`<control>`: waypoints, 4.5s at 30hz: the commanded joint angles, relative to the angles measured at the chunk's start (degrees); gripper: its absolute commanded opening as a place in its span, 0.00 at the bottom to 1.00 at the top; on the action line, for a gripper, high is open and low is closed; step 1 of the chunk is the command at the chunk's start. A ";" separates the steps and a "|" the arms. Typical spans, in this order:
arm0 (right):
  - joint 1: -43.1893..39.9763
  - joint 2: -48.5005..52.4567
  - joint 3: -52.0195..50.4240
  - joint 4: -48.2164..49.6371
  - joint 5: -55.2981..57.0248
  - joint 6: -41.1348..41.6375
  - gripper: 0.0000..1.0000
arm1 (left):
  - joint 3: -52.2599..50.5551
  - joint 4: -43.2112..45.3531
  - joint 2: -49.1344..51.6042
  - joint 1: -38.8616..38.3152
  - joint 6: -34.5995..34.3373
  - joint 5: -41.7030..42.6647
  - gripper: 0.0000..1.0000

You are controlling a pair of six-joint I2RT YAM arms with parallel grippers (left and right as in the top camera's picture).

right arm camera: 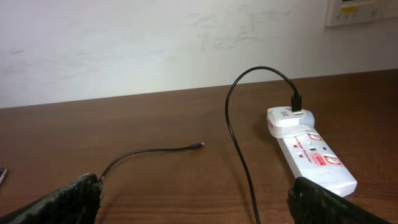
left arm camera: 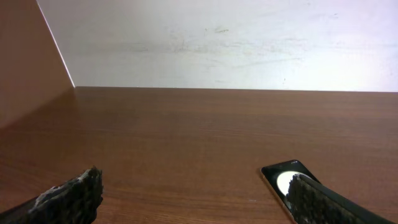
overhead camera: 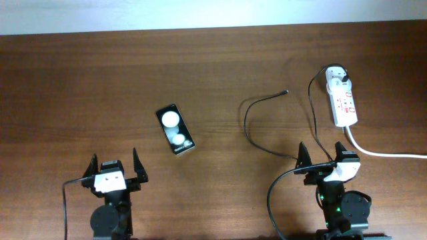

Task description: Plug charger to phone and switch on socket

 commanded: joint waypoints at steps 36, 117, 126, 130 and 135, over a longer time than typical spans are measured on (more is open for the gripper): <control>0.42 -0.44 -0.28 -0.35 0.07 0.00 0.99 | 1.03 1.11 -0.48 0.28 0.81 0.28 0.99; 0.42 -0.44 -0.28 -0.35 0.07 -0.02 0.99 | 82.62 -48.76 117.13 -14.16 -36.20 10.95 0.99; 0.42 -0.44 -0.28 -0.35 0.07 0.00 0.99 | 82.60 -47.76 117.50 -14.14 -43.80 8.22 0.99; 0.42 -0.44 -0.28 -0.35 0.07 0.00 0.99 | 82.44 -47.45 117.52 -14.14 -43.80 6.36 0.99; 0.42 -0.44 -0.28 -0.35 0.07 0.00 0.99 | 80.96 -46.29 117.52 -14.14 -43.80 6.38 0.99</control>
